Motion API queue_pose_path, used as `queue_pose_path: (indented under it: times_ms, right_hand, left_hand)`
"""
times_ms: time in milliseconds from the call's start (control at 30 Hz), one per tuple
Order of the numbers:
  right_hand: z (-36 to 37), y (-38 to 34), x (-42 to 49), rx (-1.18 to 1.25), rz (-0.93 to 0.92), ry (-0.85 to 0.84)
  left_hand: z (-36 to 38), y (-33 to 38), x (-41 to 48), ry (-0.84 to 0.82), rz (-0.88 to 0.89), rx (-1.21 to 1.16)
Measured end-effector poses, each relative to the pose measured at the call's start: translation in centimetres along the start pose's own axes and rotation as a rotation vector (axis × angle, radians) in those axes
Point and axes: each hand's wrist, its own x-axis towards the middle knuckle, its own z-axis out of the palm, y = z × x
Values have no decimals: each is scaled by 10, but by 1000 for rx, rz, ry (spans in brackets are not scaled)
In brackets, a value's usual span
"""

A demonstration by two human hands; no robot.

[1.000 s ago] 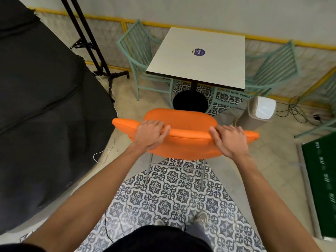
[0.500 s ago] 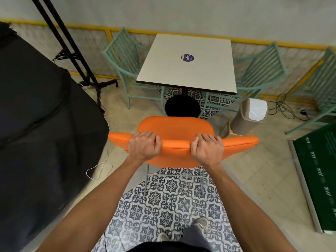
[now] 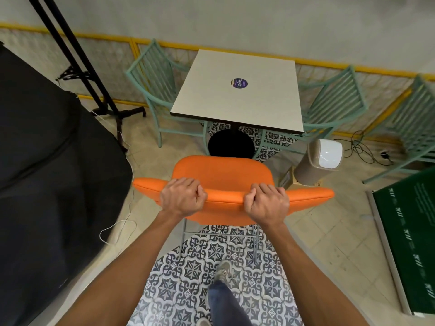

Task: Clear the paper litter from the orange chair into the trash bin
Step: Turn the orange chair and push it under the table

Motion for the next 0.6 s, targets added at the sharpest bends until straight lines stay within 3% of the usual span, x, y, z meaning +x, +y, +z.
queue_pose_path:
  times_ms: [200,367,500,600]
  right_hand:
    - [-4,1,-16,20,-31,-16]
    - [-24,-2,-17,29,-76,-159]
    - [-34,10,-12,12,-123,-243]
    - [-29,13,-17,33,-106,-174]
  left_hand:
    - [-6,3,-18,-56,-7,0]
    - [-18,-2,-27,-110,8,-3]
    - [-27,-24,-36,-56,-124,28]
    - [-21,-25,-37,9,-196,17]
